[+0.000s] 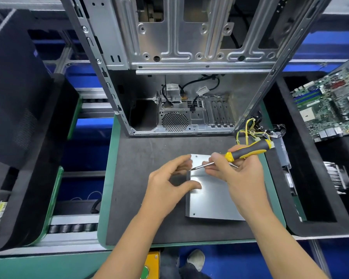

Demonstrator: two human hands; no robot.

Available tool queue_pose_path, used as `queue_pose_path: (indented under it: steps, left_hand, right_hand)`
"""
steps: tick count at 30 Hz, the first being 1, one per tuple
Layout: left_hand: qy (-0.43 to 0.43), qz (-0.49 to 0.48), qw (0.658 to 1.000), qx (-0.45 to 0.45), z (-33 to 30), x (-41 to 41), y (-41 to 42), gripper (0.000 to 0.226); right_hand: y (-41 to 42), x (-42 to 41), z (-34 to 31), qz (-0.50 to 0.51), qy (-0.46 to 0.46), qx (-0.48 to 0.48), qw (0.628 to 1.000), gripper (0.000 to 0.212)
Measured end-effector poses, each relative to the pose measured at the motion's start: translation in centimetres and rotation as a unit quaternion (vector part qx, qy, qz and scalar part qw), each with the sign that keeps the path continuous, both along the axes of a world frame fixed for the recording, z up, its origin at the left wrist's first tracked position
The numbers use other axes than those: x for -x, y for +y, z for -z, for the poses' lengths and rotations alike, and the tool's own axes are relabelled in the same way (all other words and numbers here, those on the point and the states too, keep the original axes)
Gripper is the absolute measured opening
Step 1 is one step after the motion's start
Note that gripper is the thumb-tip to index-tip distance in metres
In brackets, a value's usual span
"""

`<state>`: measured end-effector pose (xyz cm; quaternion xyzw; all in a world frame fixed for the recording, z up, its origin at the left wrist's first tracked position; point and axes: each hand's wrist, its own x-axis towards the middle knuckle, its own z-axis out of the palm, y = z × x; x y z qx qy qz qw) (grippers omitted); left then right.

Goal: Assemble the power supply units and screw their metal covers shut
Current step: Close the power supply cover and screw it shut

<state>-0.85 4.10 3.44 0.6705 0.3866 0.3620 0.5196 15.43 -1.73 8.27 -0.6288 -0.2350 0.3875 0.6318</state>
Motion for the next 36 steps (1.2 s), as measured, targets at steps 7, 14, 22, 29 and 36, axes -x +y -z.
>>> queue_pose_path:
  steps: [7, 14, 22, 29, 36]
  left_hand:
    - [0.062, -0.013, 0.998, 0.023, 1.1, -1.8, 1.7, 0.054]
    - [0.050, 0.005, 0.999, 0.002, 1.7, -2.9, 2.5, 0.039]
    - [0.045, 0.007, 0.999, 0.011, 2.1, -2.9, 2.6, 0.034]
    - [0.041, -0.005, 0.999, 0.006, 2.3, -3.0, 2.6, 0.034]
    - [0.040, -0.012, 0.999, -0.014, 2.2, -3.2, 2.4, 0.031]
  right_hand:
    - [1.9, -0.9, 0.3, 0.030, -0.082, -0.006, 0.996, 0.023]
    - [2.3, -1.0, 0.7, 0.038, -0.096, 0.009, 0.995, 0.024]
    - [2.7, -1.1, 1.0, 0.025, -0.171, 0.047, 0.984, 0.026]
    - [3.4, -1.0, -0.1, -0.043, -0.323, 0.055, 0.944, 0.032]
    - [3.9, -0.7, -1.0, -0.080, -0.393, 0.053, 0.915, 0.039]
